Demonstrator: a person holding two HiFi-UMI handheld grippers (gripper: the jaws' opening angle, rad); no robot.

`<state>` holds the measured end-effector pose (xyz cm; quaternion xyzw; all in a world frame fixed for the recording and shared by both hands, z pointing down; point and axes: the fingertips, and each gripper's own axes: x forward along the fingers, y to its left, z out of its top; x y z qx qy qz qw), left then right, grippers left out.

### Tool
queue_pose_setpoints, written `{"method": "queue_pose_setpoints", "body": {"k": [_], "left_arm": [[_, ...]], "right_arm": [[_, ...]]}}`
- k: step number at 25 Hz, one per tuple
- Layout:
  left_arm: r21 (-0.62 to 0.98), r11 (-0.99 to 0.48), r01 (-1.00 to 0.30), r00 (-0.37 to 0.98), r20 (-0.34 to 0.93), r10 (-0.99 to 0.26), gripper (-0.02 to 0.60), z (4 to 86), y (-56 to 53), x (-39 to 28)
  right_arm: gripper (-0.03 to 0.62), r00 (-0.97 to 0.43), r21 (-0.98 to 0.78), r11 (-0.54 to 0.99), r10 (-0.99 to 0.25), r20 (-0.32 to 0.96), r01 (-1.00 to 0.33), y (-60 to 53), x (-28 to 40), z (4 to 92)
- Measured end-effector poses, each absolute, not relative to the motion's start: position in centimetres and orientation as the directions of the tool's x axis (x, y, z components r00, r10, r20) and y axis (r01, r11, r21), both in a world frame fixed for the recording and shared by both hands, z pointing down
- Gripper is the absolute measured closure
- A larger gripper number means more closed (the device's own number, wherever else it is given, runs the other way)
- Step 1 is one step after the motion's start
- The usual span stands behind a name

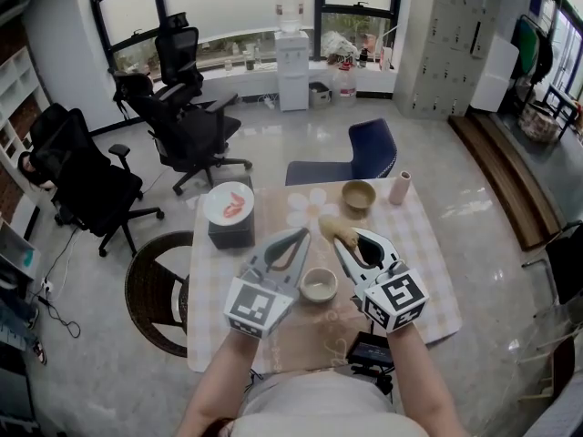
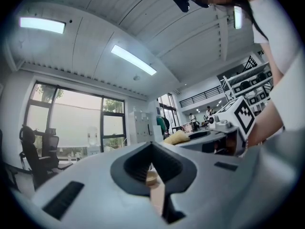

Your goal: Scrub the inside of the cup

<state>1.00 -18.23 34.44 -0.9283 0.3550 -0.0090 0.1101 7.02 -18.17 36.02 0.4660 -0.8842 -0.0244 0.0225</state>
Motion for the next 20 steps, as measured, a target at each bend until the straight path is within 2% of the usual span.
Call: {"method": "queue_pose_setpoints", "body": {"k": [20], "left_arm": [[-0.190,-0.721,-0.666,0.742,-0.066,-0.668,0.569,33.8,-18.2,0.5]], "right_arm": [[0.507,-0.558,0.092,0.555,-0.830,-0.008,-0.827,-17.8,6.2,34.7]]}}
